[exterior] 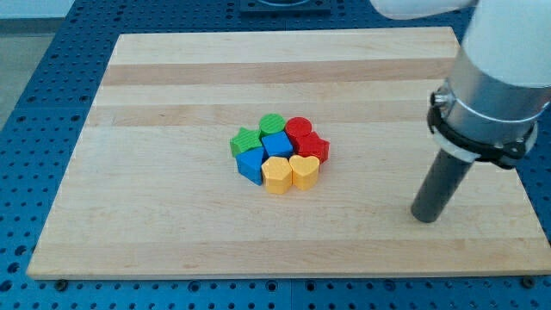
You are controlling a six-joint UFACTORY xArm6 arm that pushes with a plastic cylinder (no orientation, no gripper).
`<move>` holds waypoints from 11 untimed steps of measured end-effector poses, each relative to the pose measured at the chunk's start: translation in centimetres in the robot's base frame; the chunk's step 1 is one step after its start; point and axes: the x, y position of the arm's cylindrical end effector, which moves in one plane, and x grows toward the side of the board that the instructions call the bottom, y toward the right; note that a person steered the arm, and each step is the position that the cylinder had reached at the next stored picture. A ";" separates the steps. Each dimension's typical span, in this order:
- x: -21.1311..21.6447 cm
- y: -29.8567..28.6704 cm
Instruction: Keep arm below yellow heart
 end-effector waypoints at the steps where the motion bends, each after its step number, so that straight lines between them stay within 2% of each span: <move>1: 0.0 -1.9; 6: 0.0 -8.6; 11: 0.0 -12.6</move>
